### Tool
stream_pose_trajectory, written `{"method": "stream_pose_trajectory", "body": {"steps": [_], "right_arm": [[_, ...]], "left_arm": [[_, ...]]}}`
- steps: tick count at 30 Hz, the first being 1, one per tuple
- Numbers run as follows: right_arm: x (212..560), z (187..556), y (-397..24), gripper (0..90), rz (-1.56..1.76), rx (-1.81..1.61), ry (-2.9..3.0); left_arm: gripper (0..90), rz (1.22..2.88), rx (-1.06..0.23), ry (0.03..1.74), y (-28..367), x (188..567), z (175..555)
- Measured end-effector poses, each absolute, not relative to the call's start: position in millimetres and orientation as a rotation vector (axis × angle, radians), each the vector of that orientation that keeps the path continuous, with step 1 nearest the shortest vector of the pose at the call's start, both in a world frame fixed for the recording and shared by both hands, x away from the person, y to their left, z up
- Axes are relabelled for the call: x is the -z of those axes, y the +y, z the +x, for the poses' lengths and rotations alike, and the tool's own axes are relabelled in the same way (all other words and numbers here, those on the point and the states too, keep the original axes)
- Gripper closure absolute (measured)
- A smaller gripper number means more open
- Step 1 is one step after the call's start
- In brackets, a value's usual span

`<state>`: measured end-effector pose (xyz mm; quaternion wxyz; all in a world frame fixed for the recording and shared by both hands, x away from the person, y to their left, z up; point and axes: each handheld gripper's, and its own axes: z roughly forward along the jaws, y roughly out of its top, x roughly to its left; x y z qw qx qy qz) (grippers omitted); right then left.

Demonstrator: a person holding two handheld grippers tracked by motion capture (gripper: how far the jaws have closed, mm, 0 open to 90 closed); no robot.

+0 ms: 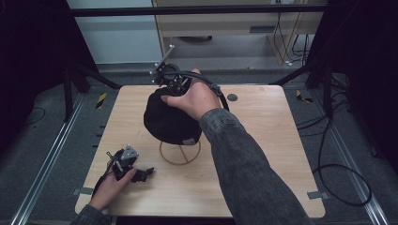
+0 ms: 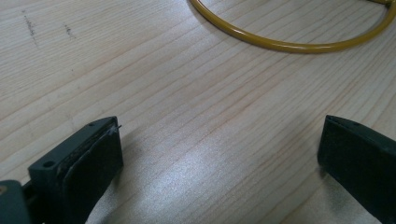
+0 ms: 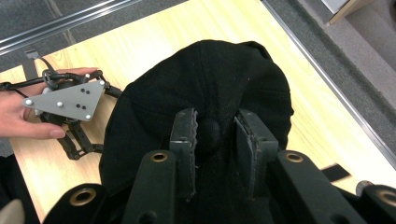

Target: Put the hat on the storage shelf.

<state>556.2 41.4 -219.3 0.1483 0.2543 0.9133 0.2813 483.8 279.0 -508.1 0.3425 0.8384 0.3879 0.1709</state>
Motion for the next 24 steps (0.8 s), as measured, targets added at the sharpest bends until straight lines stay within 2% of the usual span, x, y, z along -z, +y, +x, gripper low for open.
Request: {"method": "stream_pose_trajectory", "body": {"steps": [24], "right_arm": [[213.6, 540.1, 38.0, 59.6, 0.701, -0.843, 2.628]], "left_arm": [[0.0, 2.175, -0.444, 1.011, 278.7, 508.2, 483.8]]}}
